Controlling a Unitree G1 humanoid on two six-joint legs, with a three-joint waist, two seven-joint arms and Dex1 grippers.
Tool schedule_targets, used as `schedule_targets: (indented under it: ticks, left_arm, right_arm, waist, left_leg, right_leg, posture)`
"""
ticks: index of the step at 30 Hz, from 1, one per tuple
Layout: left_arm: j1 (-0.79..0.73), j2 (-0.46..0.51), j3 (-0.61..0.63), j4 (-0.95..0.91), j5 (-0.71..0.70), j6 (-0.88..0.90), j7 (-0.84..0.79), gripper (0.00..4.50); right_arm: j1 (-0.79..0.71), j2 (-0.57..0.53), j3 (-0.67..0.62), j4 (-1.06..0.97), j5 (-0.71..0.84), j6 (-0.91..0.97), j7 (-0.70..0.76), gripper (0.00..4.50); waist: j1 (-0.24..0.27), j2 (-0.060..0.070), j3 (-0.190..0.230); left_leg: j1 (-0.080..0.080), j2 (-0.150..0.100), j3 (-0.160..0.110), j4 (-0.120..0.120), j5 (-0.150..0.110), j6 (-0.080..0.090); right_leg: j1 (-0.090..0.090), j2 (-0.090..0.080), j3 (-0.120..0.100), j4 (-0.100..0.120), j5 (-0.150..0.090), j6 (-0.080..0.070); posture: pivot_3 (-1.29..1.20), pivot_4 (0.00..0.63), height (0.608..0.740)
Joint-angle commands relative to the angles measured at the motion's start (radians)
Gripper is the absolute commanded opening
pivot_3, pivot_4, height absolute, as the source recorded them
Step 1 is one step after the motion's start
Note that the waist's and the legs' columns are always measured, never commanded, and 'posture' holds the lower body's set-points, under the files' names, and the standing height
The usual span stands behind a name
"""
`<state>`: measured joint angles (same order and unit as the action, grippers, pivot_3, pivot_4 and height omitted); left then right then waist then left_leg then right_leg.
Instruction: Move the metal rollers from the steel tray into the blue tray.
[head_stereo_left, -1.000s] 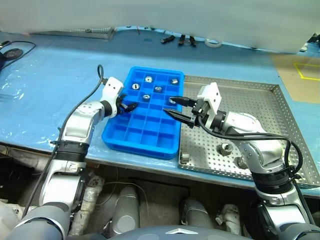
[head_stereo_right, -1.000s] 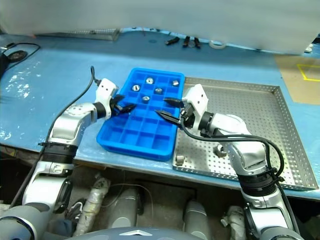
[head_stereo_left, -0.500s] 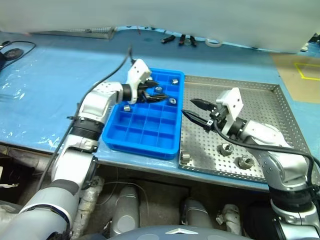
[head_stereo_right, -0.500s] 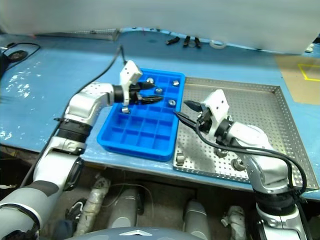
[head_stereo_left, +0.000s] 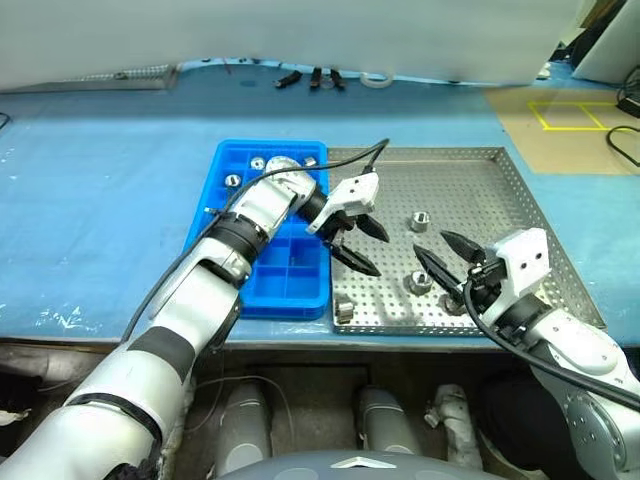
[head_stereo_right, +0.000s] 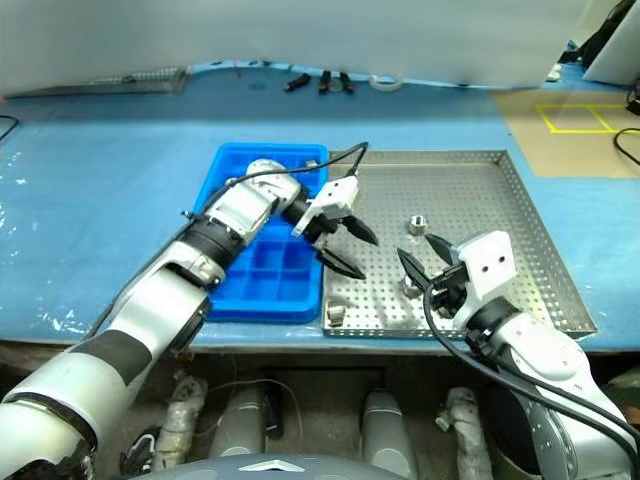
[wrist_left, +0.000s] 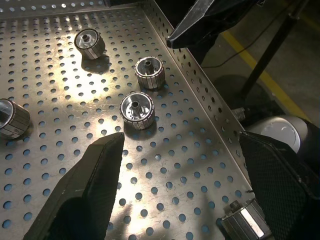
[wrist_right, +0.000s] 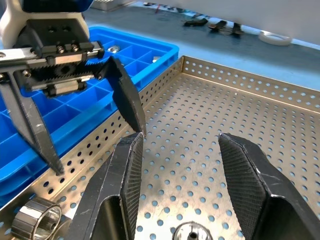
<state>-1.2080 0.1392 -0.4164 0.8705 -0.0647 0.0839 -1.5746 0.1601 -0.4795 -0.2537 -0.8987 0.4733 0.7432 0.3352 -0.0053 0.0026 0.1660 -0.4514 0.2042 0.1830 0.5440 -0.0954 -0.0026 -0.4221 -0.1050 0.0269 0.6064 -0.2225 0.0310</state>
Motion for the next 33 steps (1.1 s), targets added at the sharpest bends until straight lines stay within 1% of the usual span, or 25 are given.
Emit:
schedule_targets:
  ticks: [1, 4, 7, 11, 14, 19, 26, 33]
  left_arm:
    - [-0.073, -0.049, 0.004, 0.103, 0.052, -0.087, 0.058, 3.83]
    - [-0.12, -0.118, 0.025, 0.216, 0.1, -0.102, 0.22, 3.83]
    - [-0.123, -0.178, 0.055, 0.271, 0.106, -0.133, 0.295, 3.83]
    - [-0.092, -0.248, 0.043, 0.323, 0.156, -0.172, 0.414, 3.83]
    - [-0.058, -0.28, 0.027, 0.34, 0.191, -0.193, 0.43, 3.83]
    - [-0.037, -0.321, 0.043, 0.359, 0.216, -0.187, 0.452, 3.83]
    - [-0.045, -0.34, 0.064, 0.384, 0.228, -0.172, 0.497, 3.83]
    - [-0.014, -0.354, 0.058, 0.388, 0.247, -0.171, 0.485, 3.83]
  right_arm:
    - [0.022, 0.021, 0.004, -0.065, -0.015, -0.018, -0.044, 2.47]
    - [0.037, 0.04, 0.028, -0.062, -0.036, -0.04, -0.066, 2.47]
    - [0.048, 0.056, 0.037, -0.04, -0.059, -0.073, -0.075, 2.47]
    - [0.07, 0.066, 0.029, -0.04, -0.079, -0.096, -0.085, 2.47]
    - [0.097, 0.068, 0.0, -0.062, -0.077, -0.097, -0.091, 2.47]
    - [0.13, 0.072, -0.016, -0.094, -0.078, -0.091, -0.11, 2.47]
    - [0.16, 0.077, -0.016, -0.13, -0.08, -0.076, -0.137, 2.47]
    - [0.152, 0.071, -0.022, -0.146, -0.074, -0.051, -0.155, 2.47]
  waist:
    - [-0.009, 0.0, 0.0]
    - [-0.011, 0.0, 0.0]
    - [-0.013, 0.0, 0.0]
    - [-0.017, 0.0, 0.0]
    - [-0.019, 0.0, 0.0]
    - [-0.039, 0.0, 0.0]
    - [-0.067, 0.0, 0.0]
    - [-0.088, 0.0, 0.0]
  left_leg:
    - [0.0, 0.0, 0.0, 0.0, 0.0, 0.0]
    - [-0.001, -0.001, 0.001, 0.001, -0.001, 0.002]
    - [-0.002, -0.002, 0.002, 0.002, -0.003, 0.005]
    - [-0.002, -0.004, 0.004, 0.003, -0.005, 0.008]
    - [-0.002, -0.003, 0.005, 0.003, -0.006, 0.009]
    - [-0.002, -0.004, 0.007, 0.005, -0.007, 0.012]
    - [-0.002, -0.005, 0.007, 0.008, -0.009, 0.014]
    - [-0.003, -0.005, 0.007, 0.009, -0.01, 0.015]
  right_leg:
    - [0.0, 0.0, 0.0, 0.0, 0.0, 0.0]
    - [0.0, -0.002, 0.0, -0.001, 0.0, 0.001]
    - [0.0, -0.003, 0.0, -0.001, -0.001, 0.002]
    - [0.0, -0.003, 0.002, -0.002, -0.002, 0.003]
    - [0.001, -0.003, 0.002, -0.003, -0.002, 0.004]
    - [0.001, -0.004, 0.002, -0.003, -0.002, 0.004]
    - [0.003, -0.005, 0.003, -0.003, -0.003, 0.004]
    - [0.003, -0.005, 0.002, -0.004, -0.003, 0.005]
  posture:
    - [-0.57, 0.15, 0.74]
    - [-0.58, 0.15, 0.74]
    - [-0.59, 0.15, 0.74]
    - [-0.61, 0.15, 0.74]
    - [-0.64, 0.15, 0.74]
    - [-0.67, 0.15, 0.74]
    - [-0.69, 0.15, 0.74]
    - [-0.69, 0.15, 0.74]
